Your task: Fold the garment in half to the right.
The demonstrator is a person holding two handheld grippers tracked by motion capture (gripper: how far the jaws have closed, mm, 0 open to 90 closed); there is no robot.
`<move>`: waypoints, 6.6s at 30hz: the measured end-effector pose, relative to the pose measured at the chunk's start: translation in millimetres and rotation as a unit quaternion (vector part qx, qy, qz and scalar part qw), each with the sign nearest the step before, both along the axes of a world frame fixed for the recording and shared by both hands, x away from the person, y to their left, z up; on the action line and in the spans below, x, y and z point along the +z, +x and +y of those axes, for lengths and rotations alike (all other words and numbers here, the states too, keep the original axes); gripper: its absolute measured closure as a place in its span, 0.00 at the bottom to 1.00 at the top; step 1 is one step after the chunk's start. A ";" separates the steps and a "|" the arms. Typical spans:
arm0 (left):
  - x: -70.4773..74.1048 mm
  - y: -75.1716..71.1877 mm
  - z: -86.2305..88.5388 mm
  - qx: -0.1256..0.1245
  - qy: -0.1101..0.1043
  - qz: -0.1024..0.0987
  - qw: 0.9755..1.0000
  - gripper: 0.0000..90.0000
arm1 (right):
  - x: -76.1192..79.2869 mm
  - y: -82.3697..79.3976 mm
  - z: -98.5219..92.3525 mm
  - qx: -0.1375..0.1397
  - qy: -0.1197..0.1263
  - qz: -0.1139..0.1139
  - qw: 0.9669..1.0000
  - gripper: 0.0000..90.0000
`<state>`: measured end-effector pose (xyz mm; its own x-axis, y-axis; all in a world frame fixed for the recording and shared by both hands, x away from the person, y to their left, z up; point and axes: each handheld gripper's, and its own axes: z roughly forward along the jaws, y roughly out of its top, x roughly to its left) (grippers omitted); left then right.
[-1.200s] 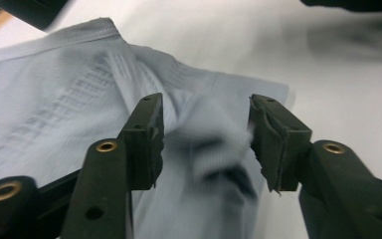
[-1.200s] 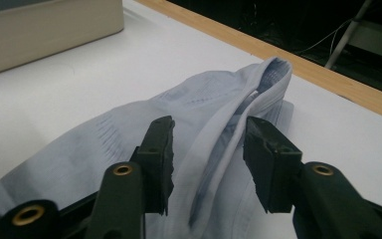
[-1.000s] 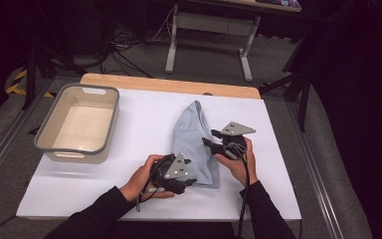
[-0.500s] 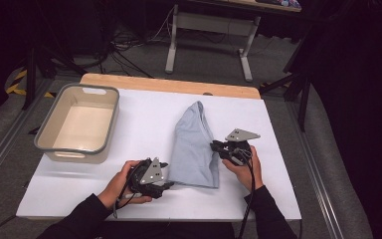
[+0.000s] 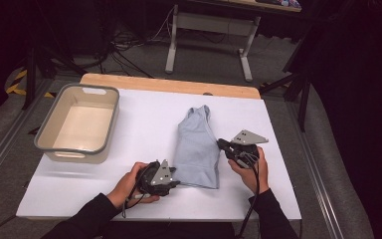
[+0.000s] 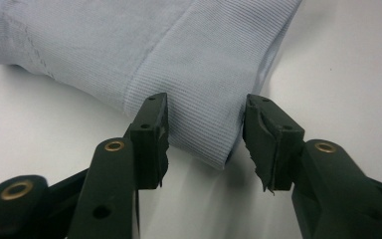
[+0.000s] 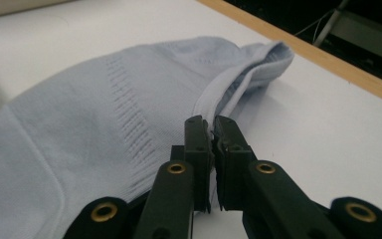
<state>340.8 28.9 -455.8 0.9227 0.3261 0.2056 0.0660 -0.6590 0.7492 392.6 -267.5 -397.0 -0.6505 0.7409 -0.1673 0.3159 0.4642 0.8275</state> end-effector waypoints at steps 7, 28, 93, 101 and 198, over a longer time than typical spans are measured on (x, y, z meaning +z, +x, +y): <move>-3.7 -0.4 -3.4 0.004 0.003 -0.002 1.000 0.64 | -25.9 6.1 -7.5 -0.034 -0.025 0.027 0.999 0.94; -9.9 10.7 -12.1 0.000 0.007 0.038 0.999 0.73 | -53.4 20.6 -12.7 -0.044 0.025 0.090 0.995 0.73; -2.0 -27.7 60.8 0.001 0.025 -0.003 1.000 0.83 | -56.7 8.3 42.4 0.033 0.005 0.064 0.997 0.80; 9.7 -23.5 69.6 0.015 0.018 -0.007 1.000 0.78 | -55.6 8.4 43.8 0.031 0.001 0.058 0.998 0.80; 3.7 52.3 29.6 0.080 -0.027 0.019 0.996 0.79 | -40.3 172.2 110.5 0.004 0.076 0.090 0.993 0.74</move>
